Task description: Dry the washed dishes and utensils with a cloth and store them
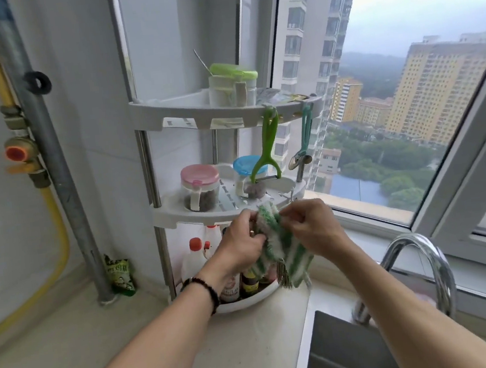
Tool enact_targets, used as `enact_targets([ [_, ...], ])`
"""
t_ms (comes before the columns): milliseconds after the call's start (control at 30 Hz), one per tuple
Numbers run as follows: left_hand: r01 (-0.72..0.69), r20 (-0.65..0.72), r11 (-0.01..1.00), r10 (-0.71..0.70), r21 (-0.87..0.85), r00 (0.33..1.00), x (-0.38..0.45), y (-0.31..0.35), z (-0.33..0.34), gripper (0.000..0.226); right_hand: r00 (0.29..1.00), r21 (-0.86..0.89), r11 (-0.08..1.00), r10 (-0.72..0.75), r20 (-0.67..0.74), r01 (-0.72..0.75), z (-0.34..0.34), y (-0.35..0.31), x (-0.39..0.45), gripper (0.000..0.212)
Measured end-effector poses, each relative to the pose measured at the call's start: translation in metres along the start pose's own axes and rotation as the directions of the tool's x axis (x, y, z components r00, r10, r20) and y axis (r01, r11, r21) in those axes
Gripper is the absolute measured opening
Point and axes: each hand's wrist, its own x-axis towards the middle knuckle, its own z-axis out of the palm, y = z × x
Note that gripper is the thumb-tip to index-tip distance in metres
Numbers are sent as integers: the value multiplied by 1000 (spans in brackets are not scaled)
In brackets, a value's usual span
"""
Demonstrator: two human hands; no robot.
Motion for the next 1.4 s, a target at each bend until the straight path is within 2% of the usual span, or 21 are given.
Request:
enact_targets([
  [100, -24, -82, 996, 17, -85, 996, -3, 22, -11, 25, 983, 118, 993, 49, -179, -28, -5, -10, 3, 17],
  [167, -33, -146, 996, 21, -81, 989, -9, 31, -18, 22, 984, 183, 983, 50, -171, -18, -7, -16, -2, 13],
  [300, 33, -125, 993, -48, -116, 991, -39, 25, -28, 20, 994, 285, 956, 48, 97, -74, -5, -19, -28, 13],
  [433, 81, -116, 985, -100, -155, 988, -93, 12, -35, 23, 933, 493, 829, 89, 349, -263, 12, -25, -56, 8],
  [467, 89, -136, 984, -111, -157, 984, -108, 6, -36, 23, 910, 506, 811, 76, 407, -294, 21, -29, -66, 13],
  [567, 135, -200, 986, -152, -99, 968, -157, -13, -37, 21, 836, 437, 862, -29, 547, -256, 52, -38, -97, 68],
  [600, 160, -245, 983, -177, -90, 953, -180, -21, -40, 22, 801, 416, 883, -83, 593, -217, 63, -45, -111, 81],
  [633, 188, -287, 979, -203, -78, 936, -203, -29, -43, 23, 765, 404, 894, -118, 633, -195, 73, -52, -125, 79],
  [667, 212, -315, 975, -223, -67, 923, -221, -37, -46, 22, 739, 402, 895, -138, 659, -191, 81, -59, -138, 65],
  [733, 286, -364, 958, -275, -26, 890, -267, -54, -53, 21, 675, 412, 895, -197, 711, -173, 100, -79, -166, 42],
  [867, 457, -474, 889, -390, 31, 790, -357, -80, -73, 28, 577, 451, 891, -341, 742, -54, 144, -123, -222, 43],
  [967, 566, -553, 824, -467, 11, 690, -421, -99, -93, 29, 537, 442, 896, -386, 750, 26, 180, -159, -257, 45],
  [1033, 659, -627, 751, -494, 42, 602, -457, -113, -108, 30, 515, 377, 922, -365, 776, 86, 202, -180, -279, 44],
  [1133, 804, -736, 582, -490, 123, 467, -500, -133, -126, 34, 472, 245, 958, -287, 834, 148, 240, -204, -310, 34],
  [1167, 839, -750, 524, -496, 143, 437, -508, -138, -129, 37, 468, 200, 966, -253, 847, 161, 251, -206, -319, 39],
  [1233, 887, -764, 419, -502, 194, 405, -517, -147, -133, 38, 476, 120, 978, -190, 859, 172, 273, -207, -333, 60],
  [1300, 911, -782, 345, -495, 225, 380, -522, -162, -140, 37, 498, 56, 984, -135, 857, 171, 296, -206, -345, 73],
  [1400, 930, -774, 288, -525, 230, 354, -524, -181, -152, 35, 515, -47, 975, -73, 854, 216, 323, -203, -355, 70],
])
